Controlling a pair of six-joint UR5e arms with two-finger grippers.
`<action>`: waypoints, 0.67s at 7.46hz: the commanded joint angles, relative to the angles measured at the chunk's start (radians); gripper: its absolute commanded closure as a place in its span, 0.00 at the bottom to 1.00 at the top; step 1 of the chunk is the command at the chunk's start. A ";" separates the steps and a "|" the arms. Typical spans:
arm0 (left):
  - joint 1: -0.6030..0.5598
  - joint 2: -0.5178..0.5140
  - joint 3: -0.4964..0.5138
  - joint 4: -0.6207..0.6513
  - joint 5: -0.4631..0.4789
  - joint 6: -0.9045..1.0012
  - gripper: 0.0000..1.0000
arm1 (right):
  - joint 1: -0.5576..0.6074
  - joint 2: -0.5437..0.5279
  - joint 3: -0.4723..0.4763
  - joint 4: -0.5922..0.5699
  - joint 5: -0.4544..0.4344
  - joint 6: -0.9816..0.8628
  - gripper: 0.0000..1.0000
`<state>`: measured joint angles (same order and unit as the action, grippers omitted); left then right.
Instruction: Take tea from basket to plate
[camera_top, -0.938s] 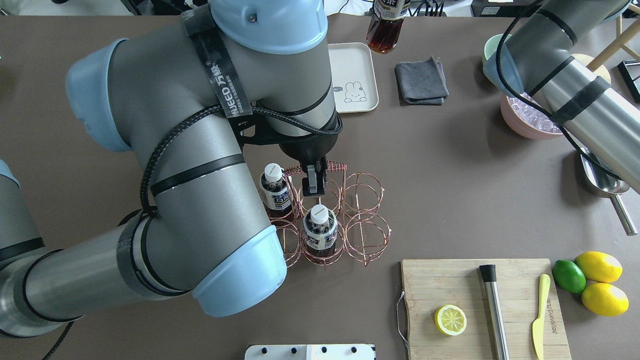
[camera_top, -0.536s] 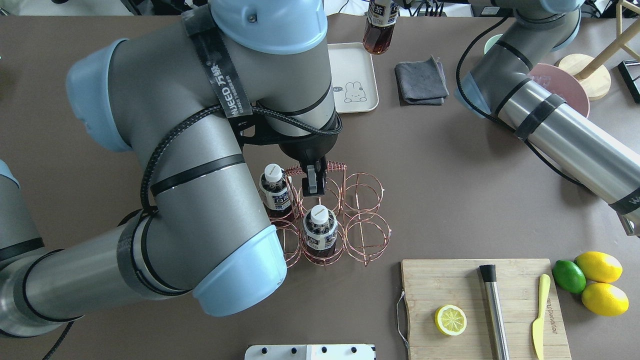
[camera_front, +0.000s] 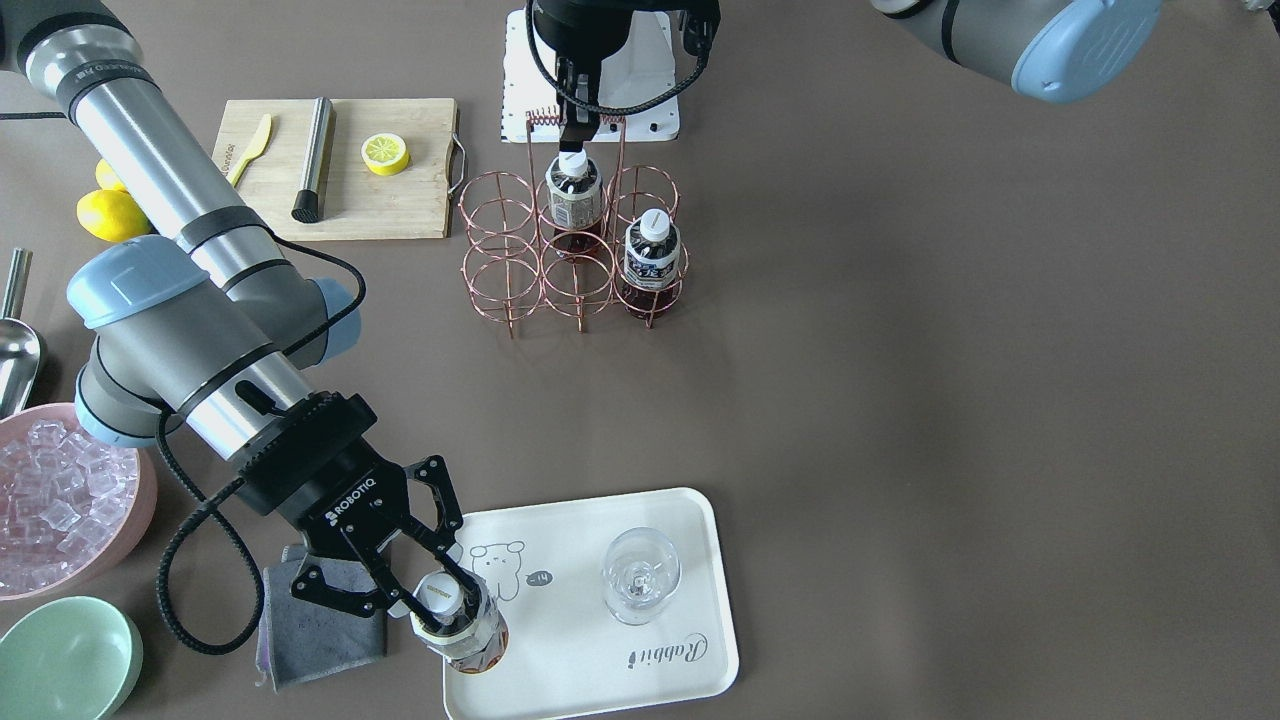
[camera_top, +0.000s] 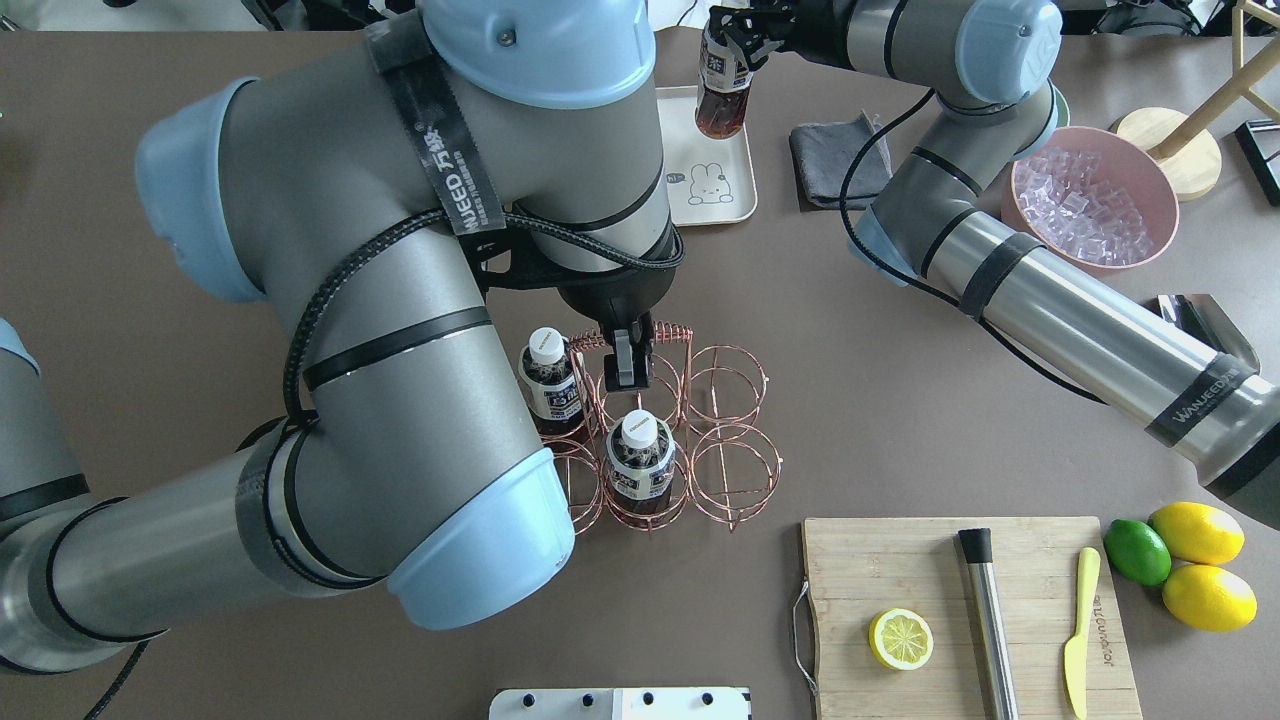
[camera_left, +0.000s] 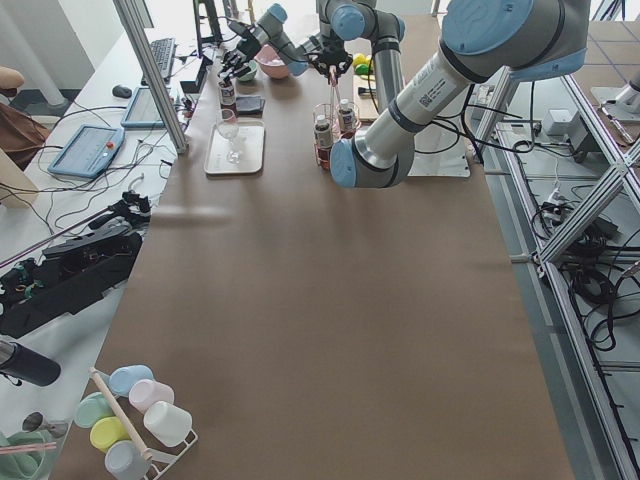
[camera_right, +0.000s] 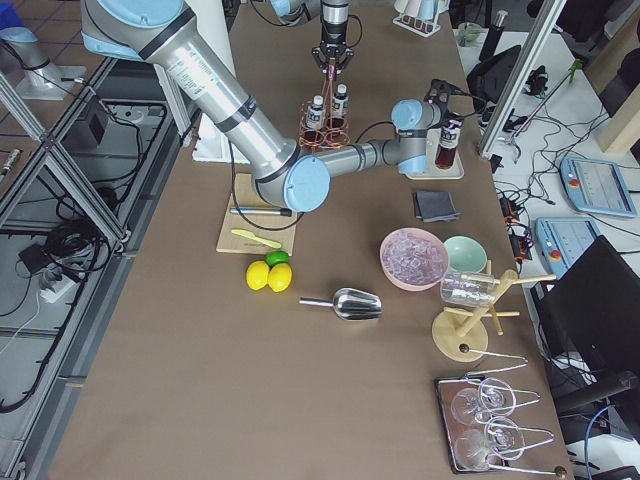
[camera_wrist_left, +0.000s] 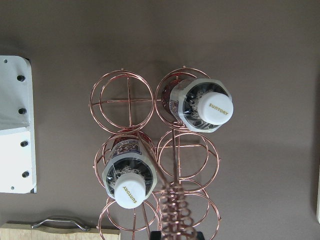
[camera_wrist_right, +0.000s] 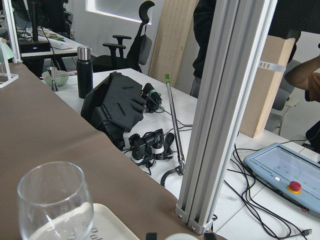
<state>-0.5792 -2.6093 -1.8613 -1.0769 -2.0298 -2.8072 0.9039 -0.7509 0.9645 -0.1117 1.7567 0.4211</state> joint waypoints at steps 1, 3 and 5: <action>0.004 0.000 0.002 0.000 0.000 0.000 1.00 | -0.040 0.010 -0.043 0.037 -0.028 0.022 1.00; 0.005 0.000 0.001 0.000 -0.001 0.000 1.00 | -0.063 0.010 -0.047 0.053 -0.052 0.048 1.00; 0.009 0.000 0.001 0.000 -0.001 0.000 1.00 | -0.080 0.002 -0.055 0.081 -0.069 0.048 1.00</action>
<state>-0.5737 -2.6098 -1.8603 -1.0768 -2.0306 -2.8072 0.8392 -0.7433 0.9174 -0.0538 1.7033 0.4652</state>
